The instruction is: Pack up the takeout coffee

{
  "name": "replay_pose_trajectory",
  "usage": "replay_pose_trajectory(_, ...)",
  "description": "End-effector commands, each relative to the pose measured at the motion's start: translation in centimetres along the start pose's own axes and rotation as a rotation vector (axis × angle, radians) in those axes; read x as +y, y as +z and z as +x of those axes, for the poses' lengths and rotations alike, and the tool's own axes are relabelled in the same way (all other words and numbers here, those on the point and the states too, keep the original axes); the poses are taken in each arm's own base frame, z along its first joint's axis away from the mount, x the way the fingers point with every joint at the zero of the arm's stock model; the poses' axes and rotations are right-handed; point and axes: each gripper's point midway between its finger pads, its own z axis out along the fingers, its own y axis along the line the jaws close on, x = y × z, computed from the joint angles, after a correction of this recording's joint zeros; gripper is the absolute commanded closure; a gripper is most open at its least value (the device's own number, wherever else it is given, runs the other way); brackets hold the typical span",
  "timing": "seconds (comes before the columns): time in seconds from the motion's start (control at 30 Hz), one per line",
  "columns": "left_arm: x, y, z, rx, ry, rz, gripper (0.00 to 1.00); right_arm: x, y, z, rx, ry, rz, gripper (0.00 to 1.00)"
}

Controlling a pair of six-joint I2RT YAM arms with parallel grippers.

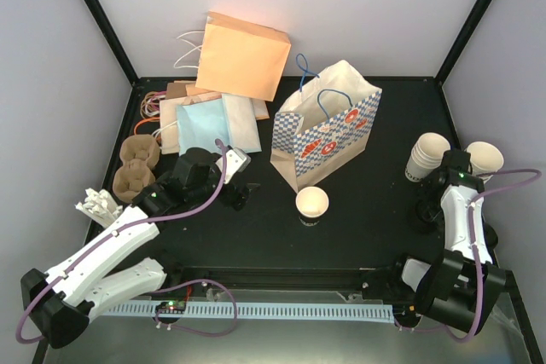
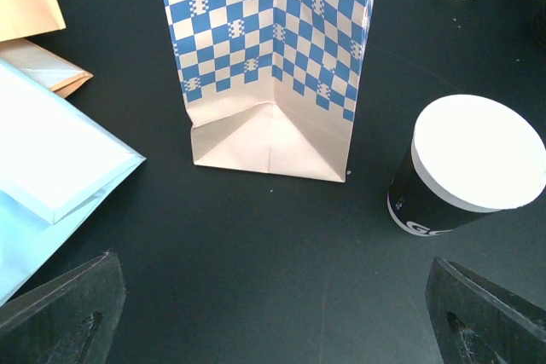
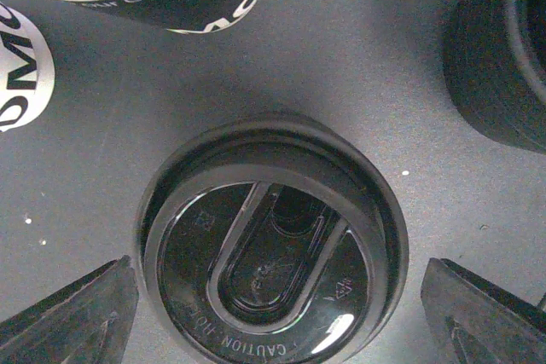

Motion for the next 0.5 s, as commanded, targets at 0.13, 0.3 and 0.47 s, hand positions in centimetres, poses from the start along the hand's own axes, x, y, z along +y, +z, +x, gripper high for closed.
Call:
replay_pose_trajectory(0.13, -0.18, -0.42, -1.12, -0.033, 0.015, 0.001, 0.01, 0.42, -0.33, -0.82, -0.026, 0.007, -0.013, 0.15)
replay_pose_trajectory(0.3, -0.14, -0.39, -1.09, -0.031, 0.015, -0.002, 0.01, 0.37, -0.24, -0.73, -0.021, 0.006, -0.01, 0.17)
replay_pose_trajectory(0.47, -0.13, -0.38, -1.1, -0.032, 0.014, -0.002, 0.01, 0.44, -0.06, -0.75, -0.021, 0.006, -0.011, 0.09)
